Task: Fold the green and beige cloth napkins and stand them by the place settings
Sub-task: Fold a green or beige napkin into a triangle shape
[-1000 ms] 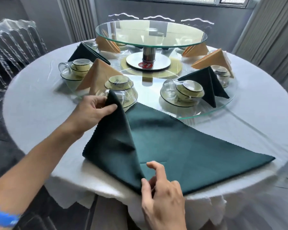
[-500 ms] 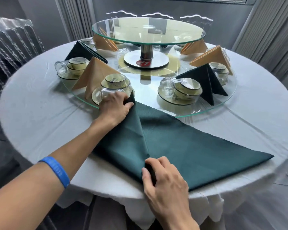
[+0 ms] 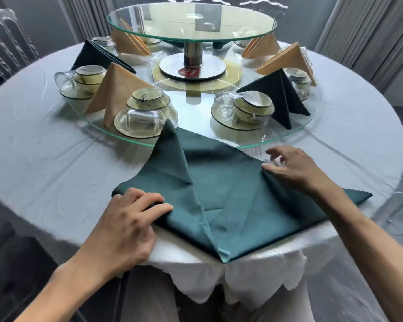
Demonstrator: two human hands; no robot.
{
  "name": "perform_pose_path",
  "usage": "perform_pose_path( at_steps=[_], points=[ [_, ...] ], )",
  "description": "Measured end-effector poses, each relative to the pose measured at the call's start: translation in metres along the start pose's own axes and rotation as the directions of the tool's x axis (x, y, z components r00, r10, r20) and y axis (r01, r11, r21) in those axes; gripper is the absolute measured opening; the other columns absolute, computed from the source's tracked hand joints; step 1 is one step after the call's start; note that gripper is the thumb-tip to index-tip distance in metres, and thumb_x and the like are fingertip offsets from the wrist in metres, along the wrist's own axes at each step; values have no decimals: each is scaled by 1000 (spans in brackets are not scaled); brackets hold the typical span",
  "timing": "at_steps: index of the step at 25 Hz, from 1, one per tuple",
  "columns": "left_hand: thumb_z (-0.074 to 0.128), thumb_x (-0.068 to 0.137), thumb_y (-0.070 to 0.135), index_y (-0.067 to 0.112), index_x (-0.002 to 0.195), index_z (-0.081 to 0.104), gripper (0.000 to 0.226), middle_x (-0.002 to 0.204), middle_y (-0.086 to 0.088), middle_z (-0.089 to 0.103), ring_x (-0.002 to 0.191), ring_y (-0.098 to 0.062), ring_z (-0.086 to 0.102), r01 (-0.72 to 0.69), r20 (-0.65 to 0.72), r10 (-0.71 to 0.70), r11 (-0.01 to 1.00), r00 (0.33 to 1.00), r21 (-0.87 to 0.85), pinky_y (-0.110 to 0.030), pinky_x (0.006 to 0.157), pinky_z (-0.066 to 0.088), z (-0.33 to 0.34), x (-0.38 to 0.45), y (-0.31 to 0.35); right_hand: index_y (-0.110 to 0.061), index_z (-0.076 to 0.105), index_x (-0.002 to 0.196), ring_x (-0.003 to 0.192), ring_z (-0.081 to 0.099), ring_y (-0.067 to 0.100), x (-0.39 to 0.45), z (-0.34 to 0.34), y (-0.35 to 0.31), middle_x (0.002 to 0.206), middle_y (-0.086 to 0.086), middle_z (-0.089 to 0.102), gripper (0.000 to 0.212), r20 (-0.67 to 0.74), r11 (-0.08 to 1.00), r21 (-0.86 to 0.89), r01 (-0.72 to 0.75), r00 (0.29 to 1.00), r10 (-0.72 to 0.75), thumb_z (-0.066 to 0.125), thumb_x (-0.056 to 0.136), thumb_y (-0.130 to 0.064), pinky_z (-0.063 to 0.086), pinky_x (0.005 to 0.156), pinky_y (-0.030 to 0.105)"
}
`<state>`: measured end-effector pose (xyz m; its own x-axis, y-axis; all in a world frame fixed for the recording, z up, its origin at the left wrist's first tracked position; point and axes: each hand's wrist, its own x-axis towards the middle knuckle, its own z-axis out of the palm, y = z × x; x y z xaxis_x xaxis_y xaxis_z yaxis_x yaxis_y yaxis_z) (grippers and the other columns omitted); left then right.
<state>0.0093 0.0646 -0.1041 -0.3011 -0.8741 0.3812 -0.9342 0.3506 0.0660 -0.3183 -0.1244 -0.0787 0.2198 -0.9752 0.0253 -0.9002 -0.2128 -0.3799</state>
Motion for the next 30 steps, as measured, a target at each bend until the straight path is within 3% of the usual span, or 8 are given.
perform_pose_path(
  at_steps=[3, 7, 10, 14, 19, 22, 26, 30],
  points=[
    [53, 71, 7, 19, 103, 72, 40, 100, 3, 65, 82, -26, 53, 20, -62, -16, 997, 998, 70, -39, 61, 51, 8, -2, -7, -25, 67, 96, 82, 56, 19, 17, -2, -6, 75, -9, 58, 20, 105, 998, 68, 13, 994, -20, 73, 82, -39, 46, 85, 41],
    [53, 75, 2, 18, 104, 73, 39, 102, 0, 67, 79, -25, 51, -33, -101, 44, 993, 994, 114, -35, 57, 52, 17, 5, -15, -18, 62, 70, 71, 56, 18, 18, 1, 3, 68, -7, 59, 19, 71, 985, 173, -10, 997, -3, 70, 85, -27, 45, 70, 34],
    [62, 74, 3, 17, 107, 74, 38, 105, 1, 69, 82, -26, 56, -39, -107, 55, 989, 993, 142, -37, 60, 51, 24, 13, -19, -9, 61, 74, 63, 50, 15, 14, -9, 11, 68, 0, 57, 22, 76, 975, 219, -42, 997, 26, 64, 91, -22, 38, 58, 29],
    [60, 79, 9, 21, 114, 71, 38, 112, 3, 69, 98, -26, 61, -89, -93, 105, 983, 990, 161, -38, 80, 43, 31, 29, -19, -15, 60, 78, 80, 58, 24, 12, -17, 21, 81, 3, 65, 17, 65, 987, 97, -126, 991, 120, 63, 90, -26, 46, 75, 37],
    [49, 82, 13, 23, 118, 70, 43, 118, 0, 70, 109, -26, 65, -48, -45, 59, 977, 997, 208, -43, 105, 35, 38, 37, -14, -21, 55, 100, 90, 60, 30, -27, 6, -30, 90, 2, 66, 15, -297, 1000, 18, 21, 955, -15, 60, 87, -28, 40, 81, 40],
    [41, 82, 13, 21, 123, 68, 50, 123, -5, 68, 113, -31, 64, -1, 37, -8, 973, 999, 231, -47, 107, 31, 39, 39, -14, -26, 49, 106, 82, 59, 23, -57, 34, -79, 84, -8, 65, 23, -136, 983, 153, 98, 988, -77, 58, 89, -38, 42, 72, 35],
    [30, 71, 32, 25, 137, 57, 71, 139, -1, 58, 128, -26, 51, 257, 144, -241, 961, 960, -104, -45, 112, 33, 26, 47, -23, -31, 44, 107, 81, 57, 17, -65, 56, -103, 82, -11, 65, 25, -6, 965, 250, 80, 997, -81, 57, 88, -43, 43, 74, 35],
    [46, 74, 53, 30, 131, 58, 62, 124, 4, 65, 114, -22, 58, 572, 156, -563, 711, 812, -409, -46, 102, 45, 19, 54, -51, -32, 54, 108, 86, 54, 14, -50, 64, -105, 102, -12, 62, 25, 15, 916, 390, 91, 994, -106, 61, 85, -37, 47, 84, 36]
  ],
)
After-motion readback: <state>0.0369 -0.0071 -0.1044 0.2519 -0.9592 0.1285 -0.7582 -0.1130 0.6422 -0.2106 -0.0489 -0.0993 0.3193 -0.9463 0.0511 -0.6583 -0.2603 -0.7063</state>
